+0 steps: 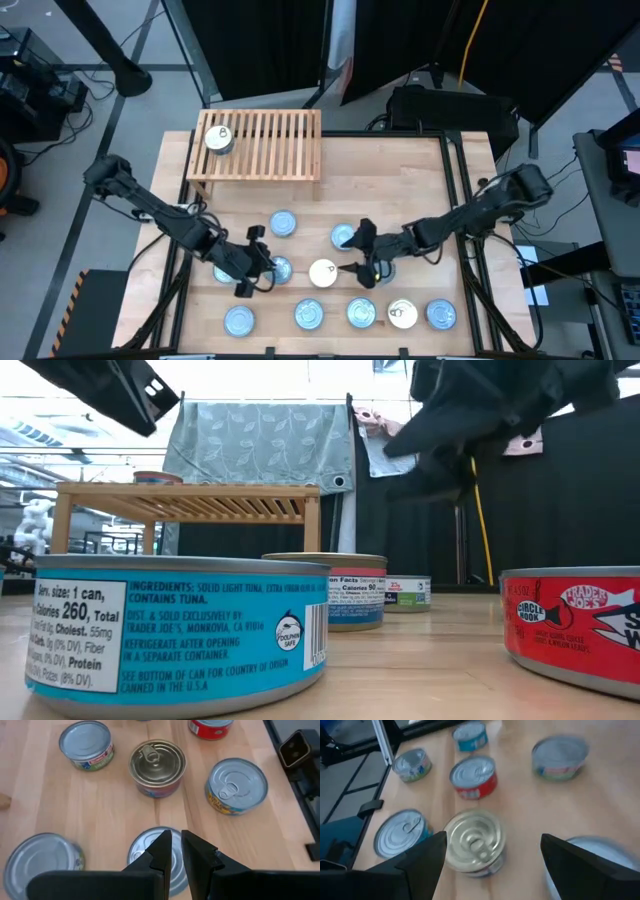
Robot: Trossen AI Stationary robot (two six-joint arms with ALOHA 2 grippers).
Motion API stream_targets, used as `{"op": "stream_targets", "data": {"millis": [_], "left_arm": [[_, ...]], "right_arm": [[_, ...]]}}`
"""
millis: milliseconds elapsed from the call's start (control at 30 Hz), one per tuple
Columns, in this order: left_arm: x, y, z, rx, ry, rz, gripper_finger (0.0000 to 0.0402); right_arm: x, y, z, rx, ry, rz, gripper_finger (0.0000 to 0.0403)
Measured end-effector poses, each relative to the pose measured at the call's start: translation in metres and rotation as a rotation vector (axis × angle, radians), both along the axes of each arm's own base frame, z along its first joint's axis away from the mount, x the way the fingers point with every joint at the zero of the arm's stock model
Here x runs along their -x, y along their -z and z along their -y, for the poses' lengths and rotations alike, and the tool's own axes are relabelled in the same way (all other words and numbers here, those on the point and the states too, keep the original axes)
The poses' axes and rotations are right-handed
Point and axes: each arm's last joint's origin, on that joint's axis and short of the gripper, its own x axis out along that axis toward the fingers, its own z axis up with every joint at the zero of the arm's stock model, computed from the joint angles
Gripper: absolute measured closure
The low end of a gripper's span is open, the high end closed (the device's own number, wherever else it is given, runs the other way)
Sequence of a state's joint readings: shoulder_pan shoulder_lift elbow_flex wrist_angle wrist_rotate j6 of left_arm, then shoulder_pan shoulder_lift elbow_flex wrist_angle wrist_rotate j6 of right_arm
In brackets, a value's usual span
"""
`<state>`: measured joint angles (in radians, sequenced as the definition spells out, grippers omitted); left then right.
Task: Stack canned seafood by type on shelf
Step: Stack the left blue can on top of the other blue can
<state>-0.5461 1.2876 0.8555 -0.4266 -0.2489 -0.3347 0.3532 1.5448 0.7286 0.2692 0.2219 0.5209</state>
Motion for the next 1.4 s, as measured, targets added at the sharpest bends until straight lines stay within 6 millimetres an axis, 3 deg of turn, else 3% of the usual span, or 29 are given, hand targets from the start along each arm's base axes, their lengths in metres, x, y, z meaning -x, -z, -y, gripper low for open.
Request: {"op": "stream_targets", "data": {"millis": [167, 433, 600, 767, 1067, 1400], "left_arm": [[-0.014, 0.016, 0.008, -0.011, 0.006, -0.008, 0.0352], [-0.025, 0.034, 0.015, -0.020, 0.005, -0.028, 0.0352], [-0.026, 0.034, 0.015, -0.028, -0.009, -0.019, 0.0352], [-0.030, 0.035, 0.015, -0.060, -0.054, 0.027, 0.0352], [-0.044, 0.050, 0.020, -0.147, -0.080, 0.083, 0.0352], [-0.059, 0.077, 0.026, -0.184, -0.054, 0.082, 0.0352]], "right_arm": [[-0.016, 0.012, -0.020, -0.046, -0.010, -0.035, 0.0123], [-0.045, 0.002, -0.040, 0.011, -0.033, -0.176, 0.0244], [-0.048, -0.001, -0.047, 0.104, -0.030, -0.345, 0.0325], [-0.041, 0.012, -0.051, 0.179, -0.023, -0.393, 0.0392], [-0.041, 0.020, -0.050, 0.205, -0.003, -0.375, 0.0398], [-0.048, 0.014, -0.051, 0.194, -0.026, -0.289, 0.0402]]}}
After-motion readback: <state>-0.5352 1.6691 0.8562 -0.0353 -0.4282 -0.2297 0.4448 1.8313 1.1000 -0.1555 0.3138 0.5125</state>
